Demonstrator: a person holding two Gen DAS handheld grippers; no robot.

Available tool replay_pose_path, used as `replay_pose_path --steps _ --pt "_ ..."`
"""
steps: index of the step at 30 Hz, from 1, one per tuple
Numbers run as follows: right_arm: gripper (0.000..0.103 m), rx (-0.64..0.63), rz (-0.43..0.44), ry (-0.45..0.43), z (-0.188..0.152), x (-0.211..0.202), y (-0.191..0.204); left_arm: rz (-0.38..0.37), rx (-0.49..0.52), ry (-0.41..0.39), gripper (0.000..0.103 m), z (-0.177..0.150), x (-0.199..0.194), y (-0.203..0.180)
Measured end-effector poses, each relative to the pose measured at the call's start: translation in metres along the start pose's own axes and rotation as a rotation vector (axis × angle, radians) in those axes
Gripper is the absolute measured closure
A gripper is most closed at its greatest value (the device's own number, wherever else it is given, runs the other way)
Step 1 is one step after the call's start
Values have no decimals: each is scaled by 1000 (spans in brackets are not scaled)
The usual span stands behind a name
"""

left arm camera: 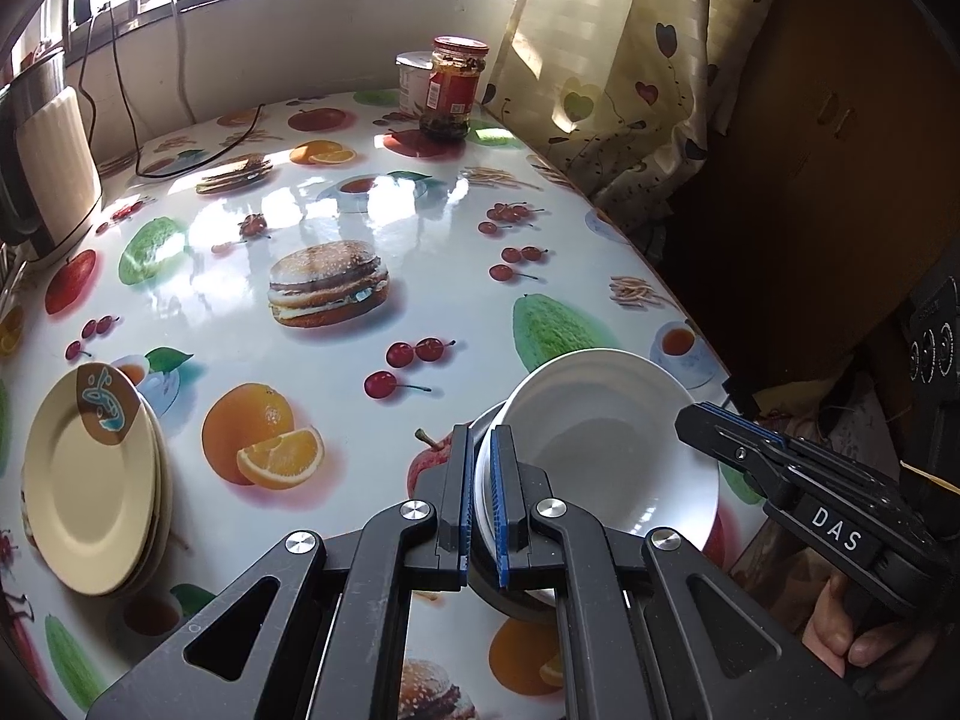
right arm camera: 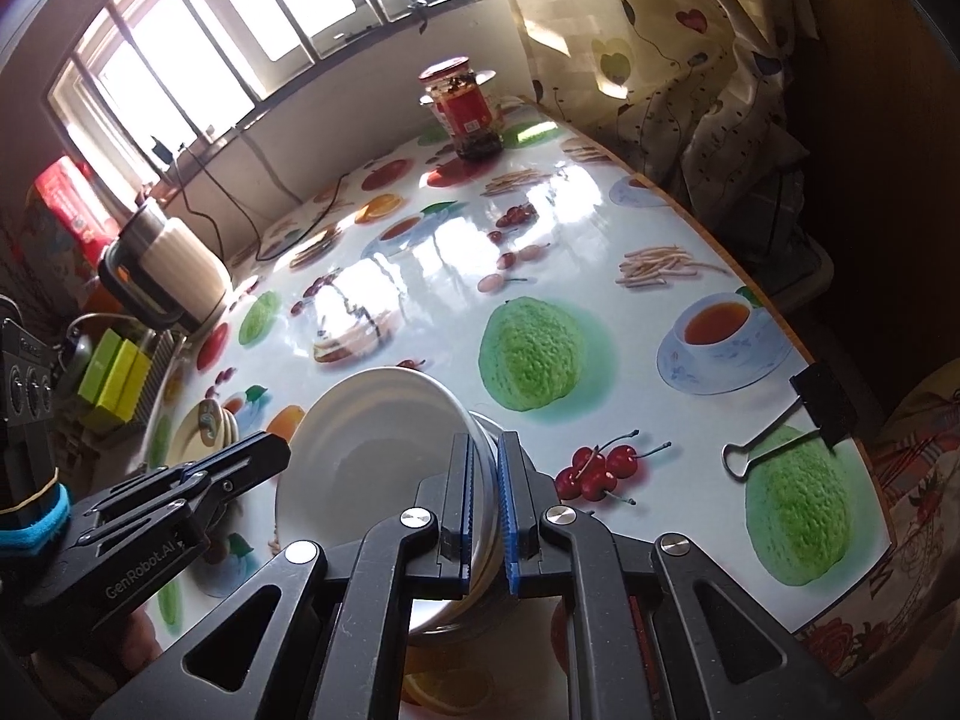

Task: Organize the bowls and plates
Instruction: 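Grasp the rims of the nested bowl stack with both grippers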

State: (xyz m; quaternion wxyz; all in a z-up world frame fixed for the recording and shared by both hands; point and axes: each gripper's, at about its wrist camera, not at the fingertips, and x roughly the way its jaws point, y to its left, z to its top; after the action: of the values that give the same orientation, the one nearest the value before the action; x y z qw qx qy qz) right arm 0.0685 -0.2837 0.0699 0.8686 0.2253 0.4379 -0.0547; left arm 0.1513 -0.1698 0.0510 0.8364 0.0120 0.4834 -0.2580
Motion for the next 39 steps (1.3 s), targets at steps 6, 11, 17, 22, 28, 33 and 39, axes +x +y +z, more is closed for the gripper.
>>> replay_pose_path --steps 6,11,17,22,28,33,39 --pt "94 49 39 32 6 4 -8 -1 -6 6 98 1 3 1" --pt "94 91 73 60 3 10 -13 -7 -15 8 98 1 5 3" --pt "94 131 94 70 4 10 -18 -14 -13 9 97 1 6 1" --pt "94 112 84 65 3 9 -16 -12 -20 10 98 0 6 4" --pt "92 99 75 22 0 3 -12 -11 -14 -9 98 -5 1 5" --pt "90 47 45 -51 -2 -16 -5 1 -22 -58 97 -12 -13 7" --pt "71 8 22 -116 -13 -32 -3 66 -33 -112 97 -23 -28 19"
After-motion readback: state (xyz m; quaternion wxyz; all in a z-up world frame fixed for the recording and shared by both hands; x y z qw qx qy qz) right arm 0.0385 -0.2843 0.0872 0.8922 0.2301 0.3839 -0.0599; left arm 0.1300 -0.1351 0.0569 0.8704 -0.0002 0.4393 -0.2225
